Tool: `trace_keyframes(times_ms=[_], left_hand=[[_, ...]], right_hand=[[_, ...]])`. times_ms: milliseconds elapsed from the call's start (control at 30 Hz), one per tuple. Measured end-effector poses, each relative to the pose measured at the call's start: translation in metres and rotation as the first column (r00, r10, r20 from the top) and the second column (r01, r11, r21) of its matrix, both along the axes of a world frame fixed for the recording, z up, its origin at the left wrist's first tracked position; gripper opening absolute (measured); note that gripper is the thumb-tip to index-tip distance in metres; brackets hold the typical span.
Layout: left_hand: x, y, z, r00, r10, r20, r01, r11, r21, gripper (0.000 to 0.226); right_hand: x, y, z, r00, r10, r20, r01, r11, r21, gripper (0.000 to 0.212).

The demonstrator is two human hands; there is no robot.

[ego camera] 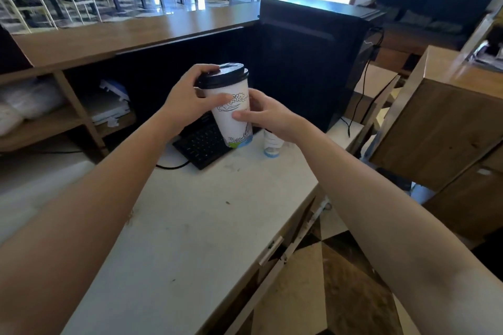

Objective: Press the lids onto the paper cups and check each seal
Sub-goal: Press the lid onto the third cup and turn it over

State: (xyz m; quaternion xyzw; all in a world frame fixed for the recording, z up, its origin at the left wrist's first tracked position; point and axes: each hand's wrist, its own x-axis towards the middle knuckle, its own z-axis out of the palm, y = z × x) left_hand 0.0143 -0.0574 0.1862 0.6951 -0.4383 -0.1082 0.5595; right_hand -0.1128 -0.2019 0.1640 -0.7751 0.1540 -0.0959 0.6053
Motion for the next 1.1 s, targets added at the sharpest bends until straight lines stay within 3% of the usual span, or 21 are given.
trace_keyframes(times_ms=[67,133,200,333,500,767,1100], left_hand=[[0.002,0.011,0.002,0.999,-0.032,0.008,0.032,0.999,-0.019,0.066],[0.007,0.021,-0.001,0.993,-0.061,-0.097,0.057,0.997,-0.043,0.087],[0.010,0.033,-0.011,0.970,-0.035,-0.241,0.016,0.997,-0.080,0.094],[0.015,0.056,-0.047,0.918,0.059,-0.391,-0.089,0.994,-0.059,0.060],[0.015,0.080,-0.103,0.823,0.190,-0.535,-0.210,0.977,0.023,0.059],[0.014,0.100,-0.176,0.787,0.353,-0.506,-0.362,0.928,0.086,0.068],[0.034,0.119,-0.228,0.851,0.344,-0.397,-0.307,0.939,0.154,0.065]], right_hand=[[0.011,0.004,0.001,0.999,-0.003,0.043,0.005,0.999,-0.035,0.066],[0.020,0.011,-0.002,0.998,-0.005,0.066,0.009,0.998,-0.059,0.069],[0.032,0.023,-0.007,0.996,0.005,0.091,0.003,0.996,-0.087,0.069],[0.057,0.048,-0.031,0.994,0.035,0.101,-0.020,0.990,-0.138,0.066],[0.075,0.071,-0.085,0.993,0.112,0.026,-0.107,0.984,-0.141,0.053],[0.094,0.096,-0.161,0.989,0.134,-0.068,-0.138,0.988,-0.065,0.057],[0.112,0.106,-0.228,0.989,0.125,-0.075,-0.122,0.992,0.035,0.065]])
